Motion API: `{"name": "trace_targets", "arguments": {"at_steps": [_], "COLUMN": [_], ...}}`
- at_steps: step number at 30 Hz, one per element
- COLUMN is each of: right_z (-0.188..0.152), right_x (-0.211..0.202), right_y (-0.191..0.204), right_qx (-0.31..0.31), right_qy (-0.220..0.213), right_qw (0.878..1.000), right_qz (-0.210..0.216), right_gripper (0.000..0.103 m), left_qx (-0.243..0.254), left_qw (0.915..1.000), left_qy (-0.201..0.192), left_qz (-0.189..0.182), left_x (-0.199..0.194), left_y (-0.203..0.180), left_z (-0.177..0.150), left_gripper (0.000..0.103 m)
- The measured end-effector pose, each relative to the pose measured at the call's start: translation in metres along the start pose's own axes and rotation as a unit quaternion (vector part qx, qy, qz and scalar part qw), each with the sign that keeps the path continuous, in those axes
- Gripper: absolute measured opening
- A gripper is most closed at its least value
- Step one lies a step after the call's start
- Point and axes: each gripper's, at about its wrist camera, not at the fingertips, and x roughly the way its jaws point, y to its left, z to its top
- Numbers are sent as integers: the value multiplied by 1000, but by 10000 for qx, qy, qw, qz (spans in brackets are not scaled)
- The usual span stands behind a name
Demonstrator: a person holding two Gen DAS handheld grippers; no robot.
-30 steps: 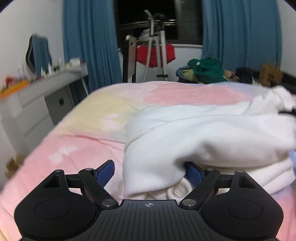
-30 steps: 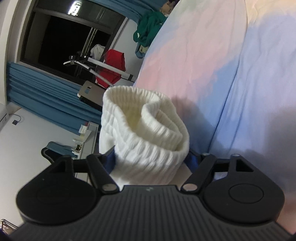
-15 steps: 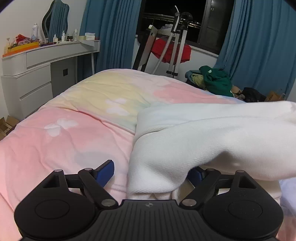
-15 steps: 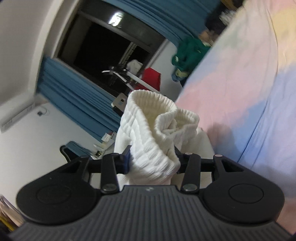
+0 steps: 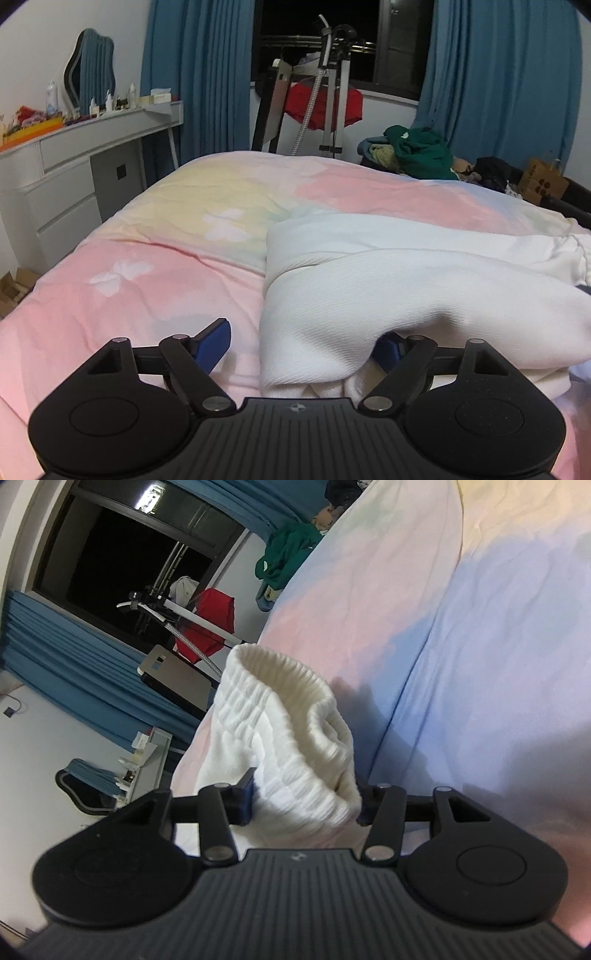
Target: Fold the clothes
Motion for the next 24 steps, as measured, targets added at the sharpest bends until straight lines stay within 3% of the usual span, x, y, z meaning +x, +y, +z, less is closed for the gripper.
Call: {"name": "trace_targets", "arguments": {"at_steps": [4,12,20,24], "right_z": [-8,-13,5,9], "right_x": [1,6,0,2], "right_y": [2,21,48,45], "right_qx": [-114,-873,-1393,-1522], "right_qy": [110,-145,-750,-822], "right_qw": [9999,9961,9834,9836], "right_qz": [-28,-52,888,505], "right_gripper": [67,67,61,61], "left_qx": [357,332,364,374], "left_qw": [9991,9987,9982,9984], "left_qy": [-225,-346,-465,-416], "left_qz": [72,155,77,5], "left_x": [-8,-12,-15,-14], "left_y": [-10,-12,-14,-14], "left_z": [-3,-5,-7,-8], "left_gripper": [76,76,76,77]}}
